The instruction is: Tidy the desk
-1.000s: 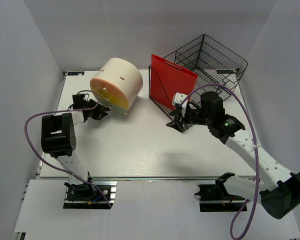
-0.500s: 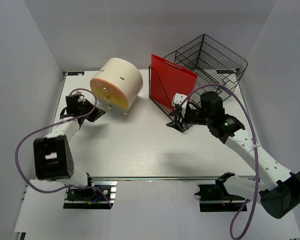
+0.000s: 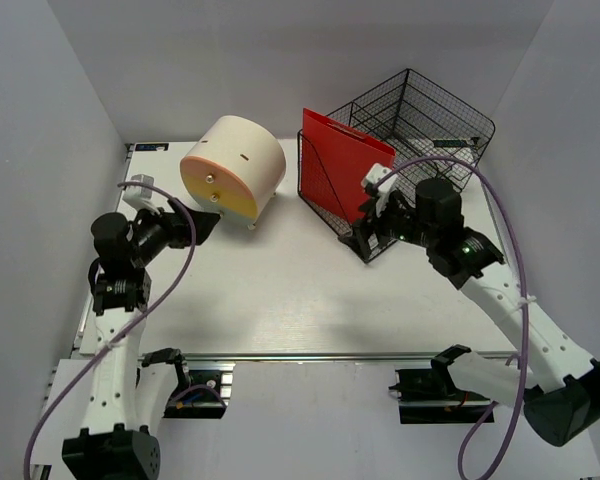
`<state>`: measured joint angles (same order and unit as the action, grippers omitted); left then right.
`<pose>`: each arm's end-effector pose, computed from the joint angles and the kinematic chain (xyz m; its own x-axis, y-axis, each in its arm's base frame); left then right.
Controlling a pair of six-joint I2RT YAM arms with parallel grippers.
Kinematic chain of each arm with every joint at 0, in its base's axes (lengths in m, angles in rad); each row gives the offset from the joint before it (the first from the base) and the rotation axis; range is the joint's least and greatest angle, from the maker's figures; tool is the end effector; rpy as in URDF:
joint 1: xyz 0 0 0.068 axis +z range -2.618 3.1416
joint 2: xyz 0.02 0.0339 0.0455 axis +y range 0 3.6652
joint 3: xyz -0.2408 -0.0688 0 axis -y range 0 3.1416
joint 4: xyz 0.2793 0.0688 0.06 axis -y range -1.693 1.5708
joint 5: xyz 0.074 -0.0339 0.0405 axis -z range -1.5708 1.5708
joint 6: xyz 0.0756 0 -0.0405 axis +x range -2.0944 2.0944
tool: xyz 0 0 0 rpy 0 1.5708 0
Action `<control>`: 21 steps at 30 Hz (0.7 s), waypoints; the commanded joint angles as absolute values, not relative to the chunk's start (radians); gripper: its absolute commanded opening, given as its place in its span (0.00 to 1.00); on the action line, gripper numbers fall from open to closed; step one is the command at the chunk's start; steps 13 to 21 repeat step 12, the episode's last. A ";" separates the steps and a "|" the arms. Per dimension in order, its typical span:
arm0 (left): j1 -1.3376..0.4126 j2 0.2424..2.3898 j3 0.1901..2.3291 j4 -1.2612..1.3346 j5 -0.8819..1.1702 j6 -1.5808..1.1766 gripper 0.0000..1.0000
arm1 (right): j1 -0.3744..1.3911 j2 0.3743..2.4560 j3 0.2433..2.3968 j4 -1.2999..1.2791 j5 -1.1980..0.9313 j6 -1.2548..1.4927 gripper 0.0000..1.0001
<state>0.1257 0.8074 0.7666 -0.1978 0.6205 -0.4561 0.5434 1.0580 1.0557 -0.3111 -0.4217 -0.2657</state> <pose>0.2701 -0.0102 0.3040 -0.4125 -0.4133 -0.8118 0.3084 0.7752 -0.5513 0.2556 0.1906 0.3386 -0.0432 -0.3060 -0.9510 -0.8461 0.5174 -0.1280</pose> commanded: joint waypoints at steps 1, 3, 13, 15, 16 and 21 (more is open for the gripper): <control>0.109 0.753 0.727 -0.189 0.796 -0.416 0.98 | 0.538 0.971 1.063 -0.274 -0.215 -0.100 0.89; 0.109 0.729 0.727 -0.190 0.811 -0.416 0.98 | 0.540 0.950 1.058 -0.294 -0.151 -0.119 0.89; 0.109 0.675 0.721 -0.218 0.827 -0.423 0.98 | 0.526 0.796 0.959 -0.308 -0.023 -0.161 0.89; 0.109 0.675 0.721 -0.218 0.827 -0.423 0.98 | 0.526 0.796 0.959 -0.308 -0.023 -0.161 0.89; 0.109 0.675 0.721 -0.218 0.827 -0.423 0.98 | 0.526 0.796 0.959 -0.308 -0.023 -0.161 0.89; 0.109 0.675 0.721 -0.218 0.827 -0.423 0.98 | 0.526 0.796 0.959 -0.308 -0.023 -0.161 0.89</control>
